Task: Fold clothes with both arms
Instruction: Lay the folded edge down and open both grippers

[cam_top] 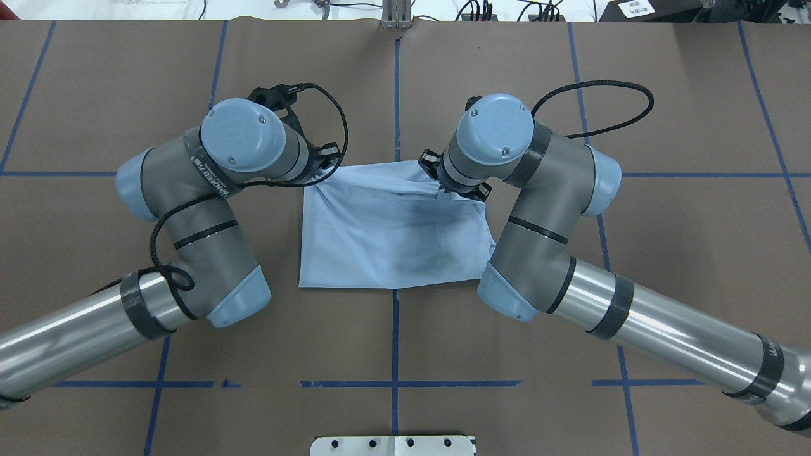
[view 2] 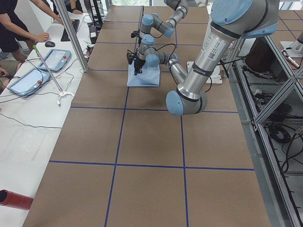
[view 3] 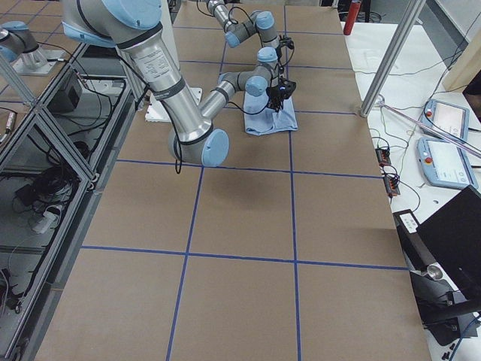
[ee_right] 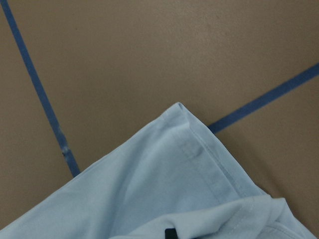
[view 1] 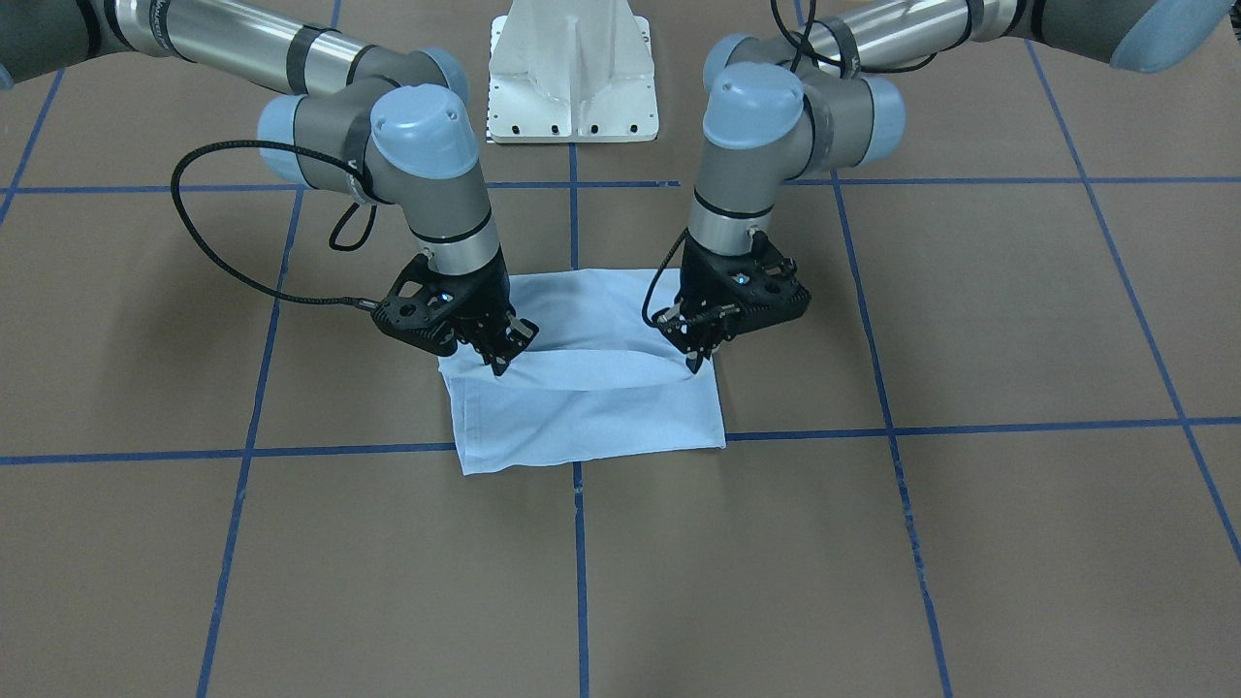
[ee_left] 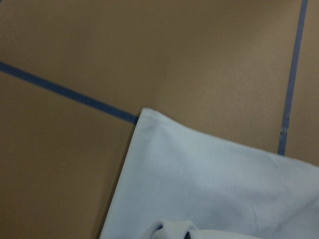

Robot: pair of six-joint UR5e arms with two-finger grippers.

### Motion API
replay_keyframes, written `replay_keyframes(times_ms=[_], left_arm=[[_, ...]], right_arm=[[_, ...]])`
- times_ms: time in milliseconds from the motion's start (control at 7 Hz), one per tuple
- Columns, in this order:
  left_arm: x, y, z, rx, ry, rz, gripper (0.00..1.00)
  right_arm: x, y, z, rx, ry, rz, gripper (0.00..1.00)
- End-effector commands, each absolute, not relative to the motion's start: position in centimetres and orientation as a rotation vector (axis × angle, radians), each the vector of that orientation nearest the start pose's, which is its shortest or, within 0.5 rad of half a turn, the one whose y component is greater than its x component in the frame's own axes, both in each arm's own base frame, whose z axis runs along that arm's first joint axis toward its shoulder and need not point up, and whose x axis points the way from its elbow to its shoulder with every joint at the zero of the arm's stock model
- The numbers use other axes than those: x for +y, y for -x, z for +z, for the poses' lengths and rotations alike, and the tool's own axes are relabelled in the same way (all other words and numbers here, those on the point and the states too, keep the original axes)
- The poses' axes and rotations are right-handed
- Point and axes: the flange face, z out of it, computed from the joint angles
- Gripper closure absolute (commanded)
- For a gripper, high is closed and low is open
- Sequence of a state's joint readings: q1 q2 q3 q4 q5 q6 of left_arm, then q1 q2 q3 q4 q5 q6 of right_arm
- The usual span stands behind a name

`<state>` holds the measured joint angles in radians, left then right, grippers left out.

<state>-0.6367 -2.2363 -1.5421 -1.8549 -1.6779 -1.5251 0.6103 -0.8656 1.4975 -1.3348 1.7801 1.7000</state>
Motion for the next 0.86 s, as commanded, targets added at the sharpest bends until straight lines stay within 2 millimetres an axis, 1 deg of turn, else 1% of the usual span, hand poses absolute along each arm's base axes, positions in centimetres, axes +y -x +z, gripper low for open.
replay_keyframes(times_ms=[0,143,286,429,571,714], left_arm=[[-57.8,-51.1,26.3,0.903,-0.282,-0.469,0.00],[-57.9,-50.9,26.0,0.905,-0.295,-0.445,0.00],[-58.0,-50.8,26.1,0.901,-0.301,-0.429,0.00],[-58.1,-50.4,25.9,0.904,-0.302,-0.382,0.00],[-59.2,-47.8,25.4,0.940,-0.262,-0.316,0.00],[-60.1,-44.1,25.2,0.958,-0.286,-0.255,0.00]], right_arm=[[-56.0,53.3,24.9,-0.903,-0.036,0.595,0.00],[-58.1,50.9,24.0,-0.931,-0.031,0.603,0.00],[-60.6,47.3,24.0,-0.957,0.037,0.602,0.00],[-61.0,46.6,23.2,-0.969,0.021,0.568,0.00],[-60.7,46.8,22.4,-0.972,0.022,0.557,0.00],[-59.6,48.1,22.7,-0.939,0.023,0.521,0.00]])
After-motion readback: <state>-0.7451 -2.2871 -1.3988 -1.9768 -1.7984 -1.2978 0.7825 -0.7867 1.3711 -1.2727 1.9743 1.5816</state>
